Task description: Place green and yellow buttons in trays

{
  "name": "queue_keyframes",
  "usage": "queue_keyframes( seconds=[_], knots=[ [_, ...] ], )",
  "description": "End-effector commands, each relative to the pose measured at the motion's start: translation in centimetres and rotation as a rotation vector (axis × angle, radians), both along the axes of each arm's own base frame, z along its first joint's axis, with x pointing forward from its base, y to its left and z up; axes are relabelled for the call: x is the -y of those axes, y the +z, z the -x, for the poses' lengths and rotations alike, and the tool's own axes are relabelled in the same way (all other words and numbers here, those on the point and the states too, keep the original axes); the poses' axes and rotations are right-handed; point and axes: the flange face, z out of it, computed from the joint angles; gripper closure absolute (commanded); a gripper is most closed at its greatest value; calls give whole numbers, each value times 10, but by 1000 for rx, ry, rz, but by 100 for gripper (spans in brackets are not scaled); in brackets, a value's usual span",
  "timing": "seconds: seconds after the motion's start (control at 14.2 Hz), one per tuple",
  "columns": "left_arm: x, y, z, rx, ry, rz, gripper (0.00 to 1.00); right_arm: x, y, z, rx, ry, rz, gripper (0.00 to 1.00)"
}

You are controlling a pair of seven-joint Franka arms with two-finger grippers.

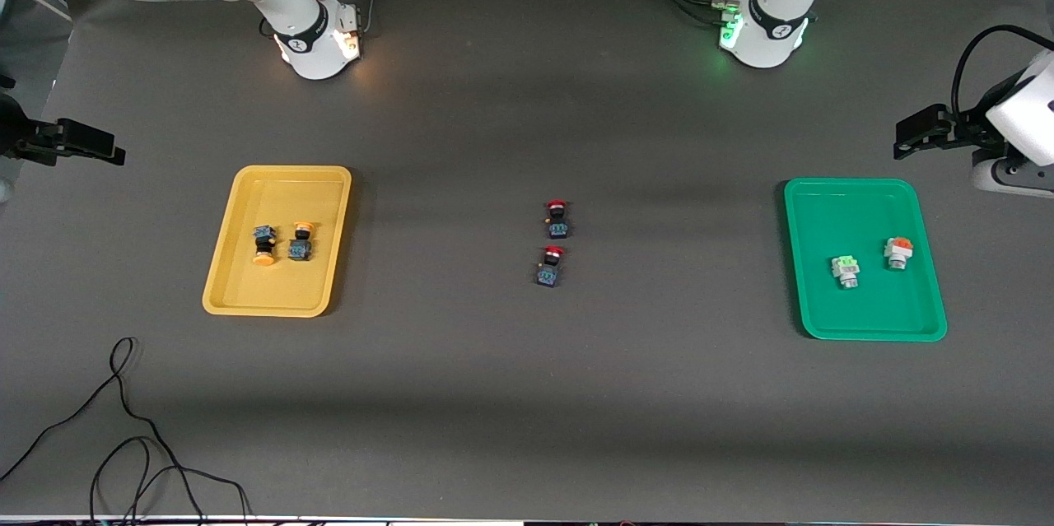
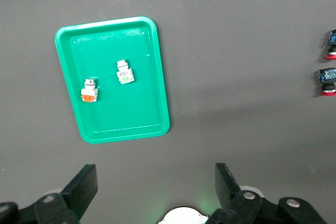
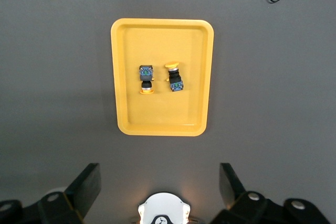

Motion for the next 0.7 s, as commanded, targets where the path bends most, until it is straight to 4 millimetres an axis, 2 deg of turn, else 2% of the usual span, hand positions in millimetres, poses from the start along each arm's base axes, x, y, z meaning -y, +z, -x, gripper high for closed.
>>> queue_keyframes(
  seconds=[0.0, 0.49, 0.63],
  knots=[
    [-2, 6, 5, 17, 5, 16, 0, 0, -2, -8, -17, 1, 13, 0],
    [1, 5, 4, 16, 9, 12, 0, 13, -2, -23, -30, 7, -2, 0],
    [1, 4, 4, 14, 9, 12, 0, 9, 5, -22, -29, -6, -2, 0]
  ],
)
